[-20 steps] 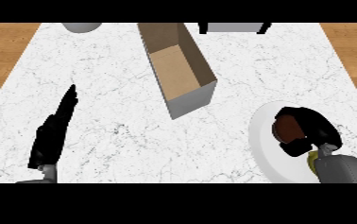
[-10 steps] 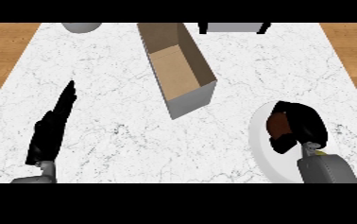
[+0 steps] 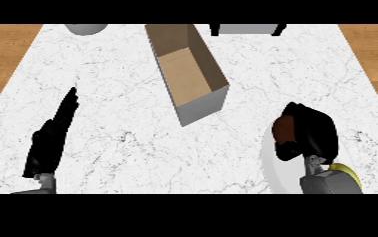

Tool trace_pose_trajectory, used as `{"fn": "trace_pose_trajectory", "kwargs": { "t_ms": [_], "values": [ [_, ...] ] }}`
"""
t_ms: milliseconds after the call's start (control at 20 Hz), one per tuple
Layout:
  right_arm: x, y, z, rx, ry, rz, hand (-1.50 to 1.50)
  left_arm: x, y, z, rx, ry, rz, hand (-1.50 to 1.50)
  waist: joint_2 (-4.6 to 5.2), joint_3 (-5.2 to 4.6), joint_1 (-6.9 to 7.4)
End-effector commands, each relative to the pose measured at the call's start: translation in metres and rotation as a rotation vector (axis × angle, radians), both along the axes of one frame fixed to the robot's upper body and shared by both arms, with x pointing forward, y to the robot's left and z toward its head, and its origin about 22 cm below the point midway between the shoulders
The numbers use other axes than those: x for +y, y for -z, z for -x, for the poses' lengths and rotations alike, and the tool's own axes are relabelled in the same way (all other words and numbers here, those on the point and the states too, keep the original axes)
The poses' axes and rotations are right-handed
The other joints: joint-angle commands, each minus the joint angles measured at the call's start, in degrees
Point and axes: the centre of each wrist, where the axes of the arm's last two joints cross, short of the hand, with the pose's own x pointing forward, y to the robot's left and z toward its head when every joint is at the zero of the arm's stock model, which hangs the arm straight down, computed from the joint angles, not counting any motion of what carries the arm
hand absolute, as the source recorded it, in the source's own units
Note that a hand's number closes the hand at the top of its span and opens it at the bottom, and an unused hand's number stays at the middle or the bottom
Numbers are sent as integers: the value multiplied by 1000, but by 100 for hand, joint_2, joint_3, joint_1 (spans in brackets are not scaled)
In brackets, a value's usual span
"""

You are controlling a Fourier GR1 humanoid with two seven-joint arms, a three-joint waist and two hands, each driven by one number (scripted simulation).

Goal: Pick the cupcake from the plate and place it in the cardboard box

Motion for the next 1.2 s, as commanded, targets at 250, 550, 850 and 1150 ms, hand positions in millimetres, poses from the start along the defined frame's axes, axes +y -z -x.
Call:
{"fn": "trace_pose_trajectory", "kwargs": {
  "t_ms": [250, 550, 850, 1150],
  "values": [
    [25, -76, 11, -331, -152, -239, 150, 16, 13, 1, 6, -10, 2, 0, -2, -1, -33],
    [49, -124, 8, -475, -310, -399, 150, 1, 1, 6, -15, 2, -4, 0, -1, 4, 64],
    [116, -155, -14, -457, -368, -430, 150, -6, -1, -8, -8, 16, 0, 0, 14, 0, 83],
    [137, -180, -65, -436, -329, -427, 150, -7, 11, 9, -8, 32, 6, 0, 22, -1, 135]
  ]
}}
